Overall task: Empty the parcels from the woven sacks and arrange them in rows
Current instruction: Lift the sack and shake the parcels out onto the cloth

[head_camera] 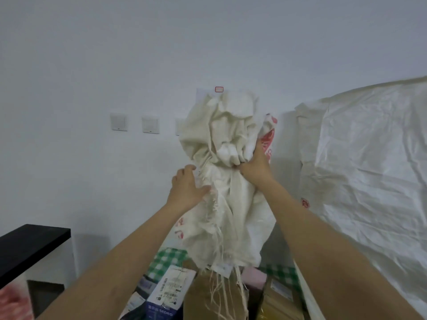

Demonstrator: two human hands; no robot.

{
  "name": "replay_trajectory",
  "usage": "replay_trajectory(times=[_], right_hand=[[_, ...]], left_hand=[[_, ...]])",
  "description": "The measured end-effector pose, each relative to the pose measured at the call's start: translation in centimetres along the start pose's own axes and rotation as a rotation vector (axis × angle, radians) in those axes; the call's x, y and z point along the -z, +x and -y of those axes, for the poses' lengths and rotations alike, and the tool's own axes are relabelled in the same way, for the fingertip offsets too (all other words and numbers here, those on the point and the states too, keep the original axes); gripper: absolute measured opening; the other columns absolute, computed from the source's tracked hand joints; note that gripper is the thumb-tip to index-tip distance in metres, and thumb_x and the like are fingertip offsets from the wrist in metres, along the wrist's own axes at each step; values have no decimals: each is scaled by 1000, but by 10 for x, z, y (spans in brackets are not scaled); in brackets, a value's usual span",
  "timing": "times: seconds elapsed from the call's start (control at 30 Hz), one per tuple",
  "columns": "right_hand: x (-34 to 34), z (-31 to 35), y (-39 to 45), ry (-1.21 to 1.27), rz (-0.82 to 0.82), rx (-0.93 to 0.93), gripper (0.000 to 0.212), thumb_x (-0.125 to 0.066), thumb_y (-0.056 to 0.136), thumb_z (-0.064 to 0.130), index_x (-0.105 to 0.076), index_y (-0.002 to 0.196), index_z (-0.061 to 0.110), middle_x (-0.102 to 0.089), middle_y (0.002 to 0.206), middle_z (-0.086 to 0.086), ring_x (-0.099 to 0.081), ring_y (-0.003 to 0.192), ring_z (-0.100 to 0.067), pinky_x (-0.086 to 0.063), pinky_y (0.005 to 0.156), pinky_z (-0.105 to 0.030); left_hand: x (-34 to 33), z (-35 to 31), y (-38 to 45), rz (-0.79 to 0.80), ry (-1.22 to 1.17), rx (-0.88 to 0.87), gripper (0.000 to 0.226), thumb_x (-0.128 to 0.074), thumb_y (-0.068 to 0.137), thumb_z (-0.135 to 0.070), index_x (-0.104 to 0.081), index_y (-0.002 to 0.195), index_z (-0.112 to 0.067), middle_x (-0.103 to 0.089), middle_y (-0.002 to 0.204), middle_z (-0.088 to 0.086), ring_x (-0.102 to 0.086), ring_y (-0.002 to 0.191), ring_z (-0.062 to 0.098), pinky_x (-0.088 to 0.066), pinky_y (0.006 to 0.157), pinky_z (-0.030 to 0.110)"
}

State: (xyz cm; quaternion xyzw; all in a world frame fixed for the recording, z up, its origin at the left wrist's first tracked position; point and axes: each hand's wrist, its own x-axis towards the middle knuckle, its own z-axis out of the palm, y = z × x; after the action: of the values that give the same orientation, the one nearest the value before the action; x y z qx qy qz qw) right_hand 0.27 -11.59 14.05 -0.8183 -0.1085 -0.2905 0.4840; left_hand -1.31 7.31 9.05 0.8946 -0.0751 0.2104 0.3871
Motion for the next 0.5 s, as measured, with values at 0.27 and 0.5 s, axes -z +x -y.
replay_trajectory(times=[0.27, 0.5], right_hand=[[20, 60, 43, -90, -143, 174, 76, -61, 77, 1, -31, 144, 21, -59, 114, -4, -59, 97, -21, -53, 82, -39], [25, 57, 35, -140, -164, 218, 62, -56, 77, -2, -39, 133, 17, -59, 101, -6, -59, 88, -25, -49, 68, -34]], left_hand=[[32, -36, 24, -54, -28, 7, 84, -70, 83, -40, -20, 145, -13, -23, 147, 14, -24, 135, 34, -30, 105, 42], [35, -50, 24, -75, -92, 14, 91, -71, 82, -41, -15, 147, -13, -21, 147, 14, -25, 135, 35, -30, 106, 42]])
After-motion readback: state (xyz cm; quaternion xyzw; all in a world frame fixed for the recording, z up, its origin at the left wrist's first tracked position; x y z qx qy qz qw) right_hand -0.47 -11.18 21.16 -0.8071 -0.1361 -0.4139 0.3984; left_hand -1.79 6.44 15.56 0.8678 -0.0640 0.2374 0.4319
